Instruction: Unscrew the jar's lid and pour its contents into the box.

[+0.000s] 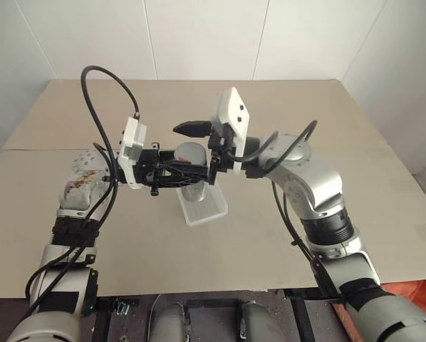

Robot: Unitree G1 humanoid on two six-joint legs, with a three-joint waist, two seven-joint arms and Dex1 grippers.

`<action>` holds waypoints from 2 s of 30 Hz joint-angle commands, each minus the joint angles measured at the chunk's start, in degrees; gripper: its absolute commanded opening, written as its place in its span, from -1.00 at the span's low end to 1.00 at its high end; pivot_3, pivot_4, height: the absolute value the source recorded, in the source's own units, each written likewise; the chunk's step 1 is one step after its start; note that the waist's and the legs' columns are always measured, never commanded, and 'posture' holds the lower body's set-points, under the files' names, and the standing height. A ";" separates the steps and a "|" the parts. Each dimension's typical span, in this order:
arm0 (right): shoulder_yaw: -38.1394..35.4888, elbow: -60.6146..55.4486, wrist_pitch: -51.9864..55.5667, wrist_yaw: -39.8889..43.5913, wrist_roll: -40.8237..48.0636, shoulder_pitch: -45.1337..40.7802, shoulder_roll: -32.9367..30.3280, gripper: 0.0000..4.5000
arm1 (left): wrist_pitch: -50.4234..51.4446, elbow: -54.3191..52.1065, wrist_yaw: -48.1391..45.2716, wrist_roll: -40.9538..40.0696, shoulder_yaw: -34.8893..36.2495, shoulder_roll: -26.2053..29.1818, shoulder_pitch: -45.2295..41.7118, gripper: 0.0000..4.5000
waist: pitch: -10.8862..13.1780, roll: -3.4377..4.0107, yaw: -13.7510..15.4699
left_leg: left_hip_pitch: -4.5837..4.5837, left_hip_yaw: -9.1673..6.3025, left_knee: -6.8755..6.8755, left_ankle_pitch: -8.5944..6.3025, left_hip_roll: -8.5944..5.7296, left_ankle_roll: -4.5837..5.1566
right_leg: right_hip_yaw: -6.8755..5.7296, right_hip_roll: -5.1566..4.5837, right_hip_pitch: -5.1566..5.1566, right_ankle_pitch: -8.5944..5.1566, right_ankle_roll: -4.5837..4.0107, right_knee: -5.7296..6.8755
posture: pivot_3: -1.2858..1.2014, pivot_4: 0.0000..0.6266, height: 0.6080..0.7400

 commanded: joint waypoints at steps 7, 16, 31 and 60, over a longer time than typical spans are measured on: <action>-7.40 2.35 -1.90 0.81 1.22 0.20 -7.61 0.99 | 1.33 -3.36 -2.53 -2.44 2.96 4.20 0.91 -0.10 | 0.00 0.00 0.01 | 0.00 0.00 0.00 -0.01 0.00 0.01 | 0.00 -0.01 0.00 0.00 0.00 -0.03 | 0.03 -0.52 1.00; -9.49 1.27 -2.36 2.61 2.62 1.20 -9.78 0.99 | 1.65 -4.01 -2.36 -2.47 3.49 4.29 1.53 -0.10 | 0.00 0.00 -0.18 | 0.00 0.03 -0.02 -0.01 0.00 0.02 | 0.02 -0.01 -0.01 0.00 0.00 -0.05 | 0.03 -0.52 1.00; -4.49 -10.72 6.08 -2.91 7.74 -2.13 -3.71 0.99 | -3.18 3.26 -0.38 1.54 1.14 -1.41 -3.26 -0.10 | 0.00 0.00 -0.02 | 0.01 0.02 -0.01 -0.02 -0.01 0.03 | 0.01 -0.01 0.00 0.00 0.00 -0.04 | 0.03 -0.52 1.00; -3.78 -5.36 3.33 -3.09 -0.31 -0.32 -6.51 0.99 | -2.76 2.49 -0.95 0.54 2.43 0.83 -2.63 -0.10 | 0.00 0.00 0.01 | -0.01 0.01 -0.01 -0.02 -0.01 0.03 | 0.00 -0.02 0.00 0.00 0.01 -0.03 | 0.03 -0.52 1.00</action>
